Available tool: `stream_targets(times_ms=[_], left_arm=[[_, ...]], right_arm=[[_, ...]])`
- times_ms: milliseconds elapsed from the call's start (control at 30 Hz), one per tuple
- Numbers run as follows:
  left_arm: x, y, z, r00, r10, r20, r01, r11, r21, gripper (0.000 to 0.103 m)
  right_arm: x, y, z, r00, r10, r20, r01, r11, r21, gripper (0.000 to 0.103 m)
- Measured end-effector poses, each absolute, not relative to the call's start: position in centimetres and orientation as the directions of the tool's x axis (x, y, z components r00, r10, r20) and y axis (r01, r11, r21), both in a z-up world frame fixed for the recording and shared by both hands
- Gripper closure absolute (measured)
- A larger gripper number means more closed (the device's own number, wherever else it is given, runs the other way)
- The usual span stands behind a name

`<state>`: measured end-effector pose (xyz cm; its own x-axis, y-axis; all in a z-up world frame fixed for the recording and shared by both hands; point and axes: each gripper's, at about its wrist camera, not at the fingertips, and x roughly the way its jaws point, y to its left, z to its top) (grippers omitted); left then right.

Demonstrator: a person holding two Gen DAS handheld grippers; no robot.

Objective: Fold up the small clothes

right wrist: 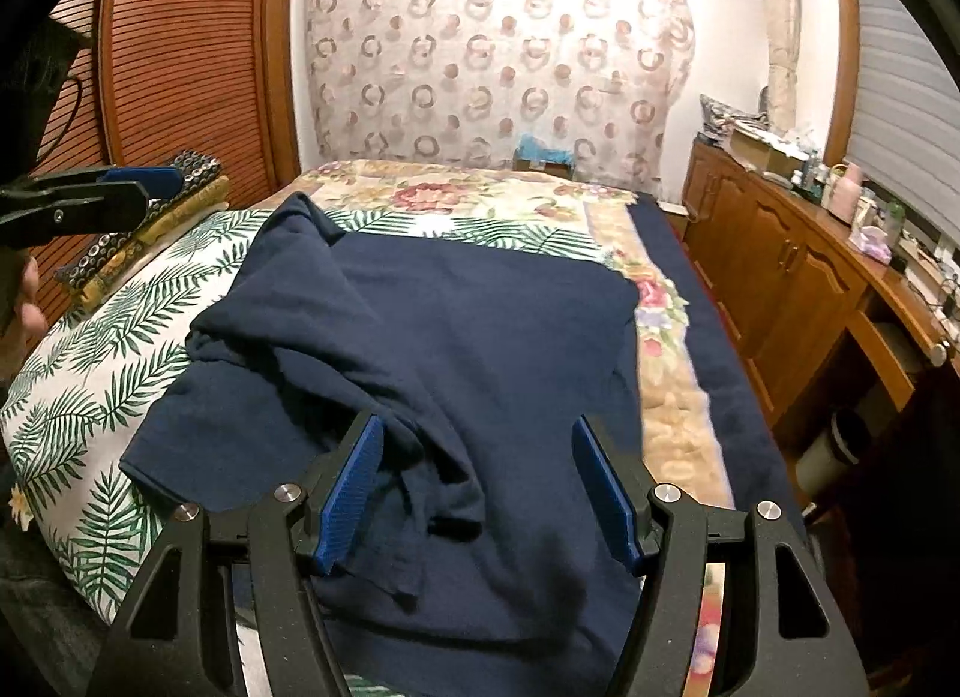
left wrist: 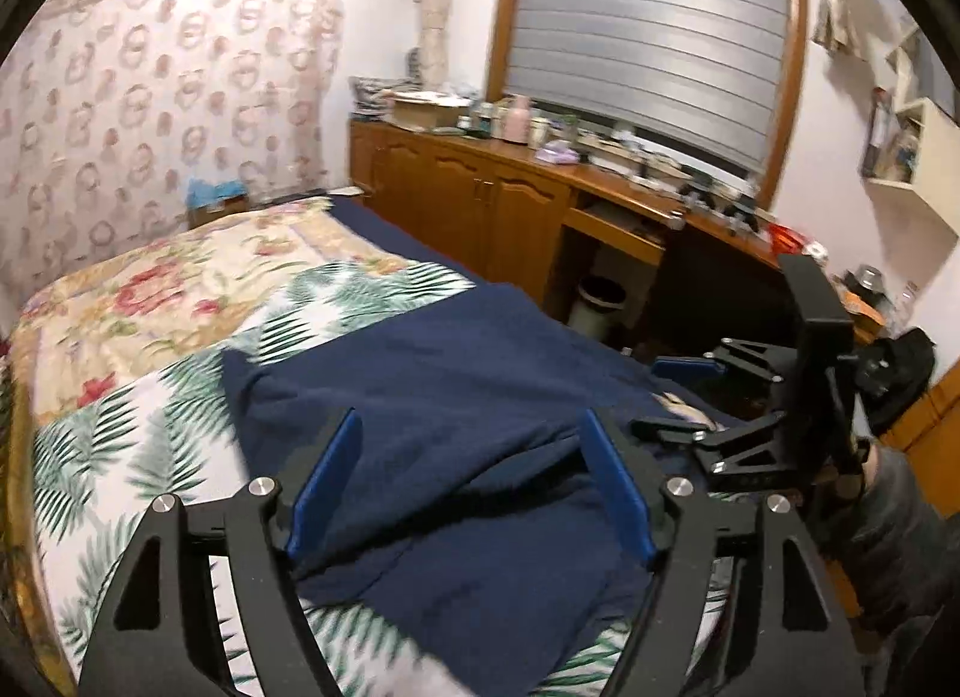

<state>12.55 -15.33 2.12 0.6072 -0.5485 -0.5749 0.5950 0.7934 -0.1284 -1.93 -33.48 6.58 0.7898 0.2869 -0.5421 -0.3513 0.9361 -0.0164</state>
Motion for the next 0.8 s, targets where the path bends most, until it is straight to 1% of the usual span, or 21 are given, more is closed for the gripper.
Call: stream_targets(times_ms=[233,367,433,467,500,533,567,633,700,800], left_arm=[[12.6,-11.4,-0.3,0.662,-0.461,-0.591,0.491,0.862,-0.122,0.027],[13.1,-9.8,-1.9,0.689,-0.404,-0.602,0.429,0.897,-0.11,0.027],[13.2,-9.1,-2.6,0.691,-0.388,-0.61,0.408,0.906,-0.114,0.027],[13.3,-8.8,-3.0,0.689,-0.384,-0.615,0.398,0.909,-0.121,0.027],[13.4,-8.5,-3.3,0.688,-0.38,-0.618,0.391,0.912,-0.125,0.027],[13.5,-8.2,-3.6,0.687,-0.376,-0.622,0.384,0.914,-0.128,0.027],[13.4,-8.0,-3.9,0.687,-0.37,-0.625,0.377,0.917,-0.128,0.027],[13.5,-7.8,-4.2,0.689,-0.36,-0.629,0.367,0.922,-0.125,0.027],[13.5,-7.7,-4.3,0.691,-0.357,-0.629,0.363,0.923,-0.126,0.027],[13.4,-7.6,-4.5,0.69,-0.359,-0.628,0.359,0.924,-0.134,0.027]], right_arm=[[0.6,-32.9,5.1,0.728,0.324,-0.604,-0.416,0.909,-0.014,0.036],[1.8,-33.1,4.3,0.698,0.329,-0.636,-0.437,0.899,-0.015,0.043],[2.2,-33.3,4.2,0.694,0.327,-0.642,-0.44,0.898,-0.019,0.048],[2.3,-33.5,4.2,0.693,0.33,-0.641,-0.443,0.896,-0.017,0.053],[2.4,-33.6,4.3,0.692,0.338,-0.638,-0.448,0.894,-0.014,0.063],[2.5,-33.7,4.4,0.689,0.35,-0.635,-0.46,0.888,-0.008,0.069],[2.4,-33.6,4.5,0.689,0.36,-0.63,-0.47,0.882,-0.01,0.079],[1.9,-33.3,4.6,0.695,0.359,-0.623,-0.484,0.874,-0.036,0.089],[1.2,-32.9,5.0,0.712,0.365,-0.599,-0.496,0.866,-0.061,0.092],[-0.3,-33.4,6.5,0.739,0.394,-0.546,-0.504,0.862,-0.06,0.093]])
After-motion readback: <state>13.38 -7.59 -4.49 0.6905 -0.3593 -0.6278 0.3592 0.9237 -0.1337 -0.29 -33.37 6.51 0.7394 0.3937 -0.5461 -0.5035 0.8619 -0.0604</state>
